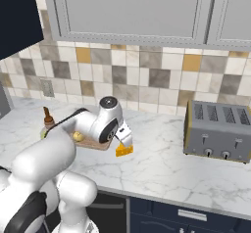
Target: Retrieve the reheated potato from the microwave, then place the potato, cheese, and condiment on the cutting board.
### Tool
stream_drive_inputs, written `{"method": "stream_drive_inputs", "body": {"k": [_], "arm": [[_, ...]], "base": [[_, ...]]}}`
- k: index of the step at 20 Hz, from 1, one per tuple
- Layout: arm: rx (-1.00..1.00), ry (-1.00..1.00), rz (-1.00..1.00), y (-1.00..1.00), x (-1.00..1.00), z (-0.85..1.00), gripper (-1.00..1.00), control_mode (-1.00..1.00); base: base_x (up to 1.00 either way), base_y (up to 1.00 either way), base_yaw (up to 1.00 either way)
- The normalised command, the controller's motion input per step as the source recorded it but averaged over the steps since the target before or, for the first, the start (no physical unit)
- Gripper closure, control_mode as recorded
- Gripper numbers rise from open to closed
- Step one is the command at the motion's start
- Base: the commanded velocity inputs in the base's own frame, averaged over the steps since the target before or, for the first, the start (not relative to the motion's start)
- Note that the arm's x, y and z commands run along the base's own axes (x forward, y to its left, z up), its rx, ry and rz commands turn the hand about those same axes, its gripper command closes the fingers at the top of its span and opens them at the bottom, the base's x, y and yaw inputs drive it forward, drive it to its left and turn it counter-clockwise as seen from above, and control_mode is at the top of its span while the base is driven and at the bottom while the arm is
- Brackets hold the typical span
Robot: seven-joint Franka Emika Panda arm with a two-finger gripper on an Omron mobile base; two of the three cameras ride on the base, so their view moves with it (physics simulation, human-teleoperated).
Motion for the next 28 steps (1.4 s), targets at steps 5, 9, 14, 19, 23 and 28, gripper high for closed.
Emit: {"method": "stream_drive_inputs", "body": {"k": [5,9,14,19,23,28], "arm": [[0.0,0.13,0.0,-0.04,0.18,-0.51,-1.0,-1.0],[0.0,0.13,0.0,0.0,0.22,-0.51,-1.0,-1.0],[0.0,0.1,0.0,-0.09,0.23,-0.45,-1.0,-1.0],[0.0,0.1,0.01,-0.12,0.34,-0.47,-1.0,-1.0],[0.0,0.08,0.05,-0.04,0.38,-0.36,1.0,-1.0],[0.01,-0.01,0.11,0.0,-0.11,0.12,1.0,-1.0]], "base": [[0.0,0.0,0.0],[0.0,0.0,0.0],[0.0,0.0,0.0],[0.0,0.0,0.0],[0.0,0.0,0.0],[0.0,0.0,0.0]]}}
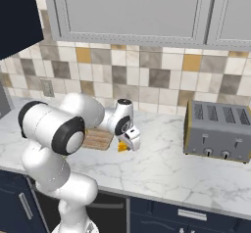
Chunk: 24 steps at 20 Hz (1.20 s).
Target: Retrieve the reheated potato from the microwave, then place the potato, cheese, and condiment on the cutting board.
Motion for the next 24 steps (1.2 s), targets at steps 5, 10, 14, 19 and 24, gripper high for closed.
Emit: {"method": "stream_drive_inputs", "body": {"k": [5,10,14,19,24], "arm": [[0.05,-0.05,0.25,0.18,-0.37,0.47,1.0,-1.0],[0.07,-0.01,0.29,0.39,-0.08,0.37,1.0,-1.0],[0.08,0.0,0.31,0.41,0.02,0.13,1.0,-1.0],[0.04,0.0,0.29,0.35,0.16,0.0,1.0,-1.0],[0.03,-0.01,0.23,0.37,0.47,0.0,1.0,-1.0]], "base": [[0.0,0.0,0.0],[0.0,0.0,0.0],[0.0,0.0,0.0],[0.0,0.0,0.0],[0.0,0.0,0.0]]}}
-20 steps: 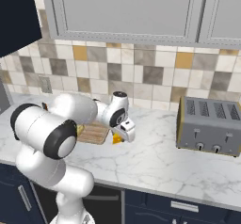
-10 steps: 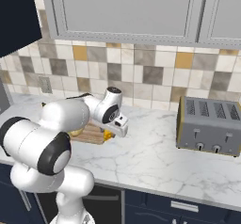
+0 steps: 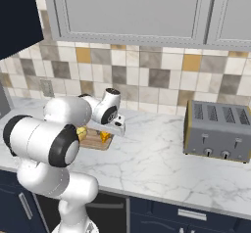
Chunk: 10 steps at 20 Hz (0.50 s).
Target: Retrieve the reheated potato from the microwave, then place the potato, cheese, and condiment on the cutting board.
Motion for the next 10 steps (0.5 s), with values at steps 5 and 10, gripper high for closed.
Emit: {"method": "stream_drive_inputs", "body": {"k": [5,10], "arm": [[0.02,0.0,0.16,0.25,0.32,-0.03,1.0,-1.0],[0.0,0.0,0.13,0.21,0.22,-0.2,1.0,-1.0]], "base": [[0.0,0.0,0.0],[0.0,0.0,0.0]]}}
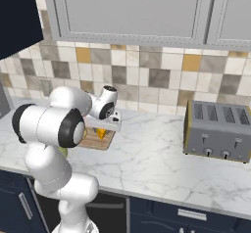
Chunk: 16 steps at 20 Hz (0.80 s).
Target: Retrieve the reheated potato from the microwave, then place the potato, cheese, and condiment on the cutting board.
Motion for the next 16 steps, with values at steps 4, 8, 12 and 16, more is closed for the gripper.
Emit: {"method": "stream_drive_inputs", "body": {"k": [4,8,12,16], "arm": [[0.0,0.0,0.1,0.21,0.22,-0.34,1.0,-1.0],[0.0,0.0,0.09,0.09,0.27,-0.32,-1.0,-1.0],[0.0,-0.03,0.06,0.0,0.01,0.0,-1.0,-1.0],[0.0,-0.09,0.01,-0.01,-0.24,0.24,-1.0,-1.0]], "base": [[0.0,0.0,0.0],[0.0,0.0,0.0],[0.0,0.0,0.0],[0.0,0.0,0.0]]}}
